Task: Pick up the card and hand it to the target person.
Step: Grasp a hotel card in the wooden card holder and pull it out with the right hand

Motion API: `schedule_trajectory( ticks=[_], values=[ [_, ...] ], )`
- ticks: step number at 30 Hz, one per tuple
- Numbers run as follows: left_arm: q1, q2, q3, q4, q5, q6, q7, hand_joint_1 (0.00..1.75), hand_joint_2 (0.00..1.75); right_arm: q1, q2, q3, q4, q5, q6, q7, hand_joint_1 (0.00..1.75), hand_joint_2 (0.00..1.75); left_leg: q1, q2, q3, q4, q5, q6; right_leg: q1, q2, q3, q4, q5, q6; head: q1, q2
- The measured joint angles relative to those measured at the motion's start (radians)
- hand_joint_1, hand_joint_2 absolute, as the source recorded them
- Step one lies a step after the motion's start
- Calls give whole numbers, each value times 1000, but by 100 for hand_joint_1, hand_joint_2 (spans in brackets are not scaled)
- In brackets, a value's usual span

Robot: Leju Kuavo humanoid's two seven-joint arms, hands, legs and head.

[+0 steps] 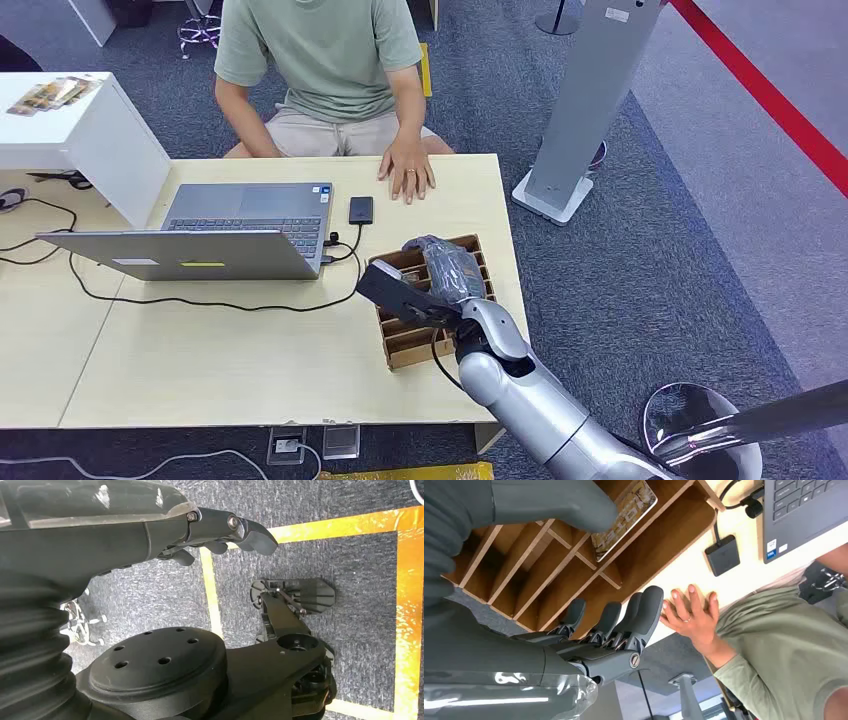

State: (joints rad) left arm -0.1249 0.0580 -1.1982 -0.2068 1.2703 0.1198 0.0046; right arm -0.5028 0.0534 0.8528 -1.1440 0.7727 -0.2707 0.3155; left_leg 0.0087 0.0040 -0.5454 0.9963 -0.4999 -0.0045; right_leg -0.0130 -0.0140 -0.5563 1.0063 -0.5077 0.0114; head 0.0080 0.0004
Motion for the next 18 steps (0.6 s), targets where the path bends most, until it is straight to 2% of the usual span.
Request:
schedule_trajectory(
  ticks=[6, 14, 18],
  values=[
    [0, 0, 0, 0, 0, 1, 0, 0, 175, 3, 0, 0, 12, 1, 3, 0, 94, 175, 0, 0, 0, 0, 0, 0, 0, 0, 0, 0, 0, 0, -1, 0],
    [1, 0, 0, 0, 0, 2, 0, 0, 175, 4, 2, 1, 26, 1, 8, 0, 90, 175, 0, 0, 0, 0, 0, 0, 0, 0, 0, 0, 0, 0, 0, 0],
    [2, 0, 0, 0, 0, 3, 0, 0, 175, 5, 2, 1, 33, 1, 8, 0, 126, 175, 0, 0, 0, 0, 0, 0, 0, 0, 0, 0, 0, 0, 0, 0]
  ],
)
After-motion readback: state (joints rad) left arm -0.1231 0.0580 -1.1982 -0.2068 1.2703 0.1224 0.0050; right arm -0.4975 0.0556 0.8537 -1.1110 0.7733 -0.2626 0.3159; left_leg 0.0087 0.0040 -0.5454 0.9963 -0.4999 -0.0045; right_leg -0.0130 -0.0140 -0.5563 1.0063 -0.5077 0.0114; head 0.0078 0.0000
